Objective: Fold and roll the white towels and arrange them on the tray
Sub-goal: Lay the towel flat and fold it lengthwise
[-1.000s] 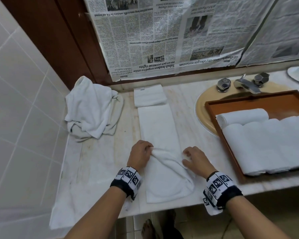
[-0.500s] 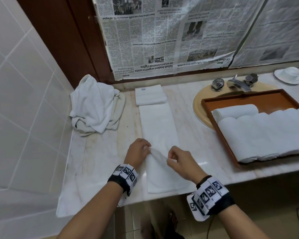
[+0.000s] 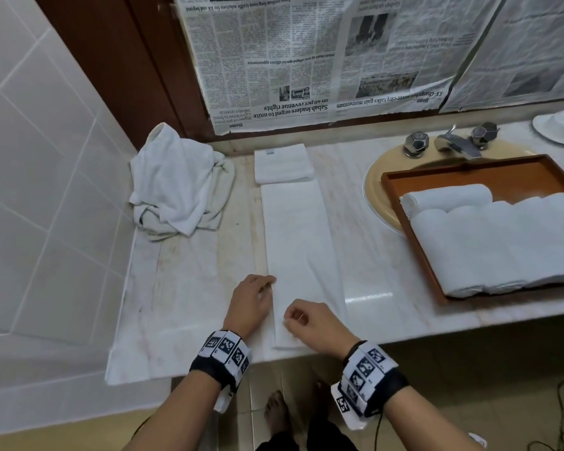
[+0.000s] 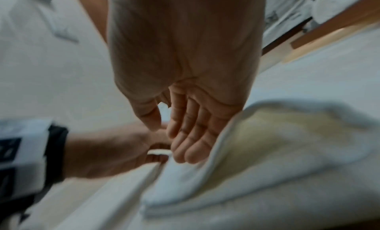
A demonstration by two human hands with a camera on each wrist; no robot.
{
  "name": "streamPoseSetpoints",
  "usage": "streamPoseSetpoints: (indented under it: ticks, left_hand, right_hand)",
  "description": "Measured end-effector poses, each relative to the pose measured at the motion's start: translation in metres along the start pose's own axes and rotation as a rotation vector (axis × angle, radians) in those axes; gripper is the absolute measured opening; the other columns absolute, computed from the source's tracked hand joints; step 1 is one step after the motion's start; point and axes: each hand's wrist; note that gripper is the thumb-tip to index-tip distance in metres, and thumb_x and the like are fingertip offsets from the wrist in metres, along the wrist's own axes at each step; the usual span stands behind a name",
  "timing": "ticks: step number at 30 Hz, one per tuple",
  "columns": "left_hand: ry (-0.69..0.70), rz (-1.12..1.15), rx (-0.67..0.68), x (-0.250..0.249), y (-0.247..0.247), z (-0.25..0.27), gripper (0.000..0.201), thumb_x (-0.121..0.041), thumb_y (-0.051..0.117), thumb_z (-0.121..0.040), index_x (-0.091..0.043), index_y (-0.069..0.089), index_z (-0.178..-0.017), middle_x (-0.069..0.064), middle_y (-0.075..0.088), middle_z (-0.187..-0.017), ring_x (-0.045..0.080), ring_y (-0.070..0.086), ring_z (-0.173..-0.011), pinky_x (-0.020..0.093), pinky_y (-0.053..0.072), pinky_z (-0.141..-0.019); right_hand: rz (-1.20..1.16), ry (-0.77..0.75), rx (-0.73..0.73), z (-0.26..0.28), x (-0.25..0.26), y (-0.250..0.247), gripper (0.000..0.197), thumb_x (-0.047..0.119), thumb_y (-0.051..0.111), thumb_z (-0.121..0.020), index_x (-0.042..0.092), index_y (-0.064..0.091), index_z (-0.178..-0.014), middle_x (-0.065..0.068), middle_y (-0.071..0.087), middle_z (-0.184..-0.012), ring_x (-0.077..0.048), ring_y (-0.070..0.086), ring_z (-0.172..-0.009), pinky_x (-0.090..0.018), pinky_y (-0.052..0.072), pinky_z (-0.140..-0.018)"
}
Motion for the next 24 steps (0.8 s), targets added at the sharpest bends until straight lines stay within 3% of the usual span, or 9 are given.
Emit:
streamPoseSetpoints:
  ticks: [3,7,9,13,16,18,20,22,24]
  left_hand:
    - [-0.045,0.047,-0.015,-0.004,0.002,0.012,0.027,-0.018,0.063,-0.093,-0.018,0.068,-0.119,-0.002,0.066,-0.109,0.009,0.061,-0.096,0.027,0.047,-0.095]
    - [-0.033,-0.003,0.047,-0.008,0.010,0.023,0.030,-0.025,0.067,-0.091,-0.024,0.063,-0.121,-0.009,0.059,-0.092,0.005,0.057,-0.083,0.024,0.048,-0.084]
    - [-0.053,0.001,0.037,-0.009,0.013,0.026,0.028,-0.020,0.065,-0.092,-0.022,0.063,-0.121,-0.009,0.059,-0.087,0.007,0.058,-0.080,0.028,0.050,-0.083]
    - [-0.094,0.038,0.029,-0.011,0.011,0.027,0.024,-0.019,0.062,-0.095,-0.021,0.064,-0.119,-0.007,0.062,-0.084,0.009,0.059,-0.079,0.030,0.051,-0.083]
    - [-0.126,-0.014,0.050,-0.011,0.014,0.024,0.025,-0.020,0.056,-0.098,-0.021,0.060,-0.122,-0.006,0.061,-0.086,0.014,0.059,-0.083,0.036,0.049,-0.088]
    - [-0.138,-0.086,0.065,-0.014,0.018,0.023,0.029,-0.020,0.051,-0.099,-0.021,0.056,-0.127,-0.005,0.061,-0.094,0.017,0.060,-0.091,0.039,0.047,-0.091]
    - [-0.147,-0.153,0.047,-0.019,0.022,0.024,0.037,-0.018,0.049,-0.098,-0.018,0.051,-0.134,0.004,0.058,-0.115,0.024,0.057,-0.106,0.040,0.044,-0.095]
    - [-0.150,-0.261,0.031,-0.027,0.028,0.026,0.048,-0.021,0.047,-0.098,-0.018,0.042,-0.146,0.009,0.044,-0.142,0.029,0.044,-0.126,0.042,0.039,-0.102]
    - [-0.114,-0.362,0.076,-0.033,0.035,0.027,0.054,-0.037,0.035,-0.104,-0.031,0.024,-0.156,-0.002,0.018,-0.164,0.027,0.020,-0.146,0.048,0.027,-0.113]
  right_hand:
    - [0.082,-0.051,-0.173,-0.003,-0.013,-0.018,0.007,0.019,0.059,-0.092,0.018,0.065,-0.097,0.007,0.065,-0.091,-0.006,0.058,-0.081,-0.017,0.047,-0.076]
    - [0.333,-0.098,-0.294,-0.008,-0.044,-0.026,0.016,0.015,0.058,-0.091,0.012,0.062,-0.106,0.001,0.059,-0.104,-0.017,0.053,-0.096,-0.034,0.046,-0.088]
    - [0.394,-0.124,-0.330,-0.006,-0.057,-0.020,0.018,0.016,0.061,-0.089,0.010,0.063,-0.106,-0.002,0.056,-0.106,-0.021,0.053,-0.095,-0.036,0.049,-0.085]
    - [0.449,-0.094,-0.488,0.000,-0.073,-0.019,0.017,0.014,0.065,-0.088,0.010,0.062,-0.103,-0.004,0.053,-0.105,-0.020,0.051,-0.093,-0.029,0.050,-0.078]
    - [0.588,-0.036,-0.520,-0.007,-0.066,-0.026,0.011,0.014,0.062,-0.086,0.012,0.063,-0.097,-0.004,0.056,-0.099,-0.024,0.056,-0.088,-0.035,0.050,-0.070]
    - [0.607,-0.051,-0.507,-0.013,-0.056,-0.023,0.022,0.020,0.053,-0.088,0.013,0.063,-0.106,-0.004,0.059,-0.111,-0.025,0.058,-0.100,-0.037,0.049,-0.081]
    - [0.594,-0.090,-0.433,-0.016,-0.052,-0.013,0.041,0.029,0.040,-0.093,0.013,0.057,-0.127,-0.007,0.054,-0.136,-0.026,0.051,-0.125,-0.041,0.044,-0.100]
    - [0.640,-0.083,-0.309,-0.017,-0.058,-0.002,0.054,0.038,0.031,-0.100,0.016,0.038,-0.149,-0.002,0.031,-0.159,-0.024,0.027,-0.147,-0.043,0.025,-0.117]
    - [0.690,-0.036,-0.224,-0.017,-0.067,0.003,0.059,0.046,0.020,-0.103,0.022,0.020,-0.157,0.005,0.011,-0.165,-0.019,0.009,-0.152,-0.046,0.009,-0.119]
Point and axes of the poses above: each hand's wrist, its own z-axis away from the middle knuckle, its own y-axis out of the palm, x = y × z
